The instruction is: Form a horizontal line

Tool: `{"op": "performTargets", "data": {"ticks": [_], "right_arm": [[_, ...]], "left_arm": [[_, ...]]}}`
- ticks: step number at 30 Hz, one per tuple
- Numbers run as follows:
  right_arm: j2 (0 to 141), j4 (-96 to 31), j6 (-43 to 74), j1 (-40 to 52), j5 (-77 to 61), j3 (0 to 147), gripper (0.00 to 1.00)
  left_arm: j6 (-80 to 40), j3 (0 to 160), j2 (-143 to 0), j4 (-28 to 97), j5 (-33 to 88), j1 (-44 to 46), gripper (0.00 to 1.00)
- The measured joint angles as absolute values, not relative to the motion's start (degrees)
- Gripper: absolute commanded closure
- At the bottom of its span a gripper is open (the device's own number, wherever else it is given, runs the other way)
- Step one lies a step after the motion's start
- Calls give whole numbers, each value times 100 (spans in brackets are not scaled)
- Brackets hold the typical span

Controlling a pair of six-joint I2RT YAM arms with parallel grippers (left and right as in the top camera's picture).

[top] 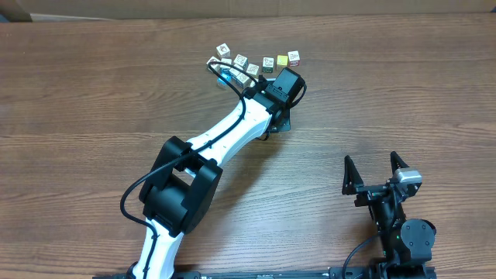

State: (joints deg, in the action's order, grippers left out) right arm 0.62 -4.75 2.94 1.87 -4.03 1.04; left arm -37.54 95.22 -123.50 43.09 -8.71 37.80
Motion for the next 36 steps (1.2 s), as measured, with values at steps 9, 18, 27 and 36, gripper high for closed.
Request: {"op": "performTargets", "data": {"ticks": [9, 18, 27, 36], "right_arm": [[62, -471, 290, 187, -405, 104, 0], [62, -471, 292, 187, -403, 104, 0], [62, -473, 290, 187, -403, 104, 0], [62, -471, 292, 185, -405, 104, 0]], "left_arm": [[-3909, 9522, -12352, 4158, -902, 3780, 96], [-3909, 9522, -12446, 4174, -967, 3780, 96], [-3909, 9518, -12516, 4213, -987, 3780, 95], [-3909, 9518, -12516, 4379, -1190, 3789, 96]]}}
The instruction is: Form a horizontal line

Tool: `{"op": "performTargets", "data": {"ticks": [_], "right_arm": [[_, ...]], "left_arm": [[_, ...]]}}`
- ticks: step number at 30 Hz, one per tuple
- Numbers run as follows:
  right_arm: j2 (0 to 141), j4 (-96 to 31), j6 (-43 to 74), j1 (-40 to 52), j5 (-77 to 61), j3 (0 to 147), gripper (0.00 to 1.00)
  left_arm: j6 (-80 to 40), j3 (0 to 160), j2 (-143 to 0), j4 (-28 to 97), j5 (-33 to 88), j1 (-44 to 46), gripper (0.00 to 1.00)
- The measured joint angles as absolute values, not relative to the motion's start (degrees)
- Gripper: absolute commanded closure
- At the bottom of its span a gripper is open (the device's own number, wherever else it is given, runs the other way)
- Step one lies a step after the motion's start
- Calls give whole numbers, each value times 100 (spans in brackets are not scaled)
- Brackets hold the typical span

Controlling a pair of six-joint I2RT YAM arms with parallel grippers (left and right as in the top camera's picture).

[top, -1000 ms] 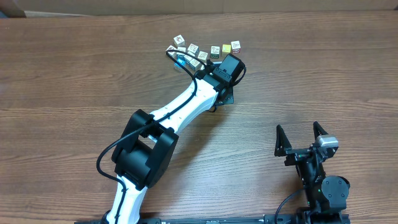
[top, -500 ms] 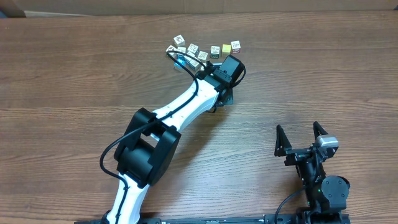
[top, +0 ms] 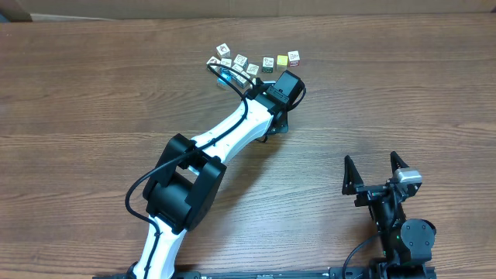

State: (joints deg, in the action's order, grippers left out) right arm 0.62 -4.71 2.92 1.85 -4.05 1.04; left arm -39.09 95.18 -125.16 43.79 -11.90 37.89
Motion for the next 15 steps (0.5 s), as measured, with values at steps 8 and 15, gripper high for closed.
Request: {"op": "performTargets", "data": {"ticks": [8, 15], "right_arm": [[62, -471, 292, 185, -403, 104, 0], [62, -471, 294, 187, -405, 104, 0]], "left_arm": [[-3909, 9518, -12516, 4421, -1269, 3789, 96], [-3907, 9518, -12516, 4434, -1354, 3789, 96]]}}
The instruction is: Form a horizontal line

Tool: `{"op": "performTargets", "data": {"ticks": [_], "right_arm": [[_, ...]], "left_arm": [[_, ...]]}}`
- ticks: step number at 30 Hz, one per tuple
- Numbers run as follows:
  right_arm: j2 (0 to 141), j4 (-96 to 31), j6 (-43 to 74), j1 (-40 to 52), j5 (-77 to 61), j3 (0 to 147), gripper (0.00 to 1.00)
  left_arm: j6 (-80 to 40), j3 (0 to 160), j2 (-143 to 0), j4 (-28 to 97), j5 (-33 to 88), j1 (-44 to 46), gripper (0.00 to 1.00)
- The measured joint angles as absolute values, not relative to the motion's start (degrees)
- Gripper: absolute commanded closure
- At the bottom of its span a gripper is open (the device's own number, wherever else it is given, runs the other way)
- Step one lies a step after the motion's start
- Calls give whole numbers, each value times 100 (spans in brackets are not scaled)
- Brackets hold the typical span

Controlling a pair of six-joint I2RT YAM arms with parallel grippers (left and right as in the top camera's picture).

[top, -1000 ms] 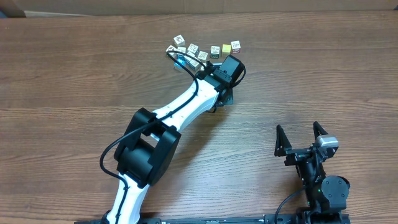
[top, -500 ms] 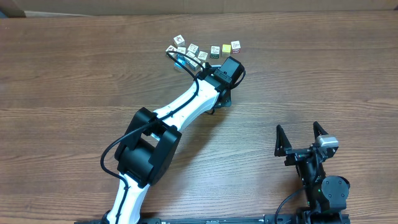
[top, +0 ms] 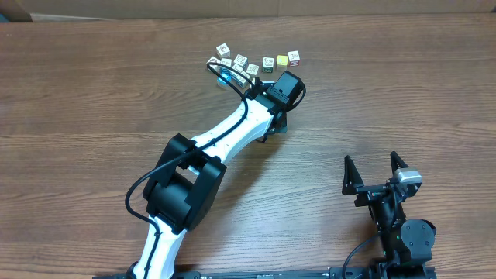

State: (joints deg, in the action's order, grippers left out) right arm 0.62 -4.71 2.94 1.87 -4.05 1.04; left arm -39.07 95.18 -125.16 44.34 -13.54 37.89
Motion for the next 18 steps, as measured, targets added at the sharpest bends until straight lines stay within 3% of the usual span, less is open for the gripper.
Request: {"op": "performTargets", "data": {"ticks": [18], "right_arm": [[62, -473, 292, 187, -405, 104, 0]], "left_arm": [[-3903, 9518, -12516, 4484, -1573, 3789, 96]]}}
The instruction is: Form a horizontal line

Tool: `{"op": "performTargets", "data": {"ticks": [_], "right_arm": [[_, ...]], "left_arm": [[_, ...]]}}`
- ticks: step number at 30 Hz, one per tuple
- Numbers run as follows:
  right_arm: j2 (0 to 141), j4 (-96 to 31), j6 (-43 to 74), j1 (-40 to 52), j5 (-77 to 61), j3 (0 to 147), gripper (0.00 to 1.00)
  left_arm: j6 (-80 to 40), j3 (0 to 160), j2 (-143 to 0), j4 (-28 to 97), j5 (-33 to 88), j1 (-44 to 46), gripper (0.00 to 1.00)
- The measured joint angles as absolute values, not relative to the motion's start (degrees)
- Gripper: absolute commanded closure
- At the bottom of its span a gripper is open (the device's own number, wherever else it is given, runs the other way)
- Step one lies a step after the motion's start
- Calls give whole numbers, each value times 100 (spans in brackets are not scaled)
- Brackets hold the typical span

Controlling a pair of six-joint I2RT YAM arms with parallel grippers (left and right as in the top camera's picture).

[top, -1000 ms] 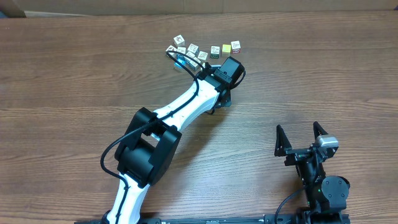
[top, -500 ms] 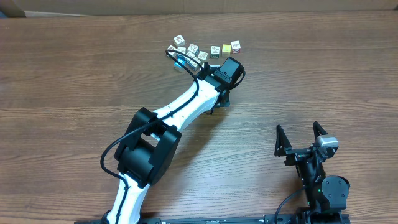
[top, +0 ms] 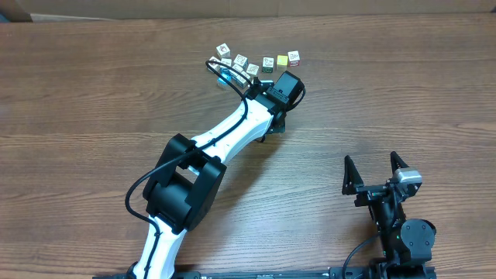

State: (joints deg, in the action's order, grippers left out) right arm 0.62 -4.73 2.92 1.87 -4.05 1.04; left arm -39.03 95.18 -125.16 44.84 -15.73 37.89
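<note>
Several small lettered cubes [top: 253,69] lie in a loose, uneven row at the far middle of the table, from a white one [top: 223,49] on the left to one with a pink edge [top: 294,57] on the right. My left arm reaches out to them. Its black wrist [top: 287,87] sits just in front of the row's right half. My left gripper [top: 272,126] shows only as a dark shape under the wrist, its fingers hidden. My right gripper [top: 373,170] stands open near the front right, far from the cubes, with nothing between its fingers.
The brown wooden table [top: 93,116] runs to a pale wall along the far edge. The left arm's white forearm [top: 232,132] and black elbow [top: 182,190] cross the middle of the table. A cable loop [top: 213,68] lies against the row's left cubes.
The dark end under my left wrist has shifted very slightly to the left. The cubes and the right arm have not moved.
At each earlier moment my left arm was stretched out to the cube row and my right gripper stood open at the front right. The wrist and elbow have shifted only a little, and the cubes lie where they lay.
</note>
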Motion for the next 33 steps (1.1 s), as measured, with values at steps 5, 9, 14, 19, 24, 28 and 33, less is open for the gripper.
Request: {"op": "performTargets", "data": {"ticks": [5, 9, 14, 19, 24, 28, 33], "right_arm": [[62, -473, 292, 187, -403, 104, 0], [62, -473, 292, 185, -405, 104, 0], [62, -471, 294, 185, -405, 104, 0], [62, -473, 290, 187, -405, 104, 0], [62, -471, 292, 185, -405, 104, 0], [62, -475, 294, 185, -405, 104, 0], [62, -473, 292, 187, -405, 104, 0]], "left_arm": [[-3900, 9518, -12516, 4484, -1573, 3789, 96], [-3839, 9518, -12516, 4484, -1573, 3789, 96], [-3730, 9518, -12516, 4462, -1568, 3789, 96], [-3708, 9518, -12516, 4412, -1472, 3789, 96], [-3638, 9518, -12516, 4440, -1382, 3789, 96], [-3579, 9518, -12516, 4528, -1352, 3789, 96], [-3559, 9518, -12516, 4552, -1350, 3789, 96]]}}
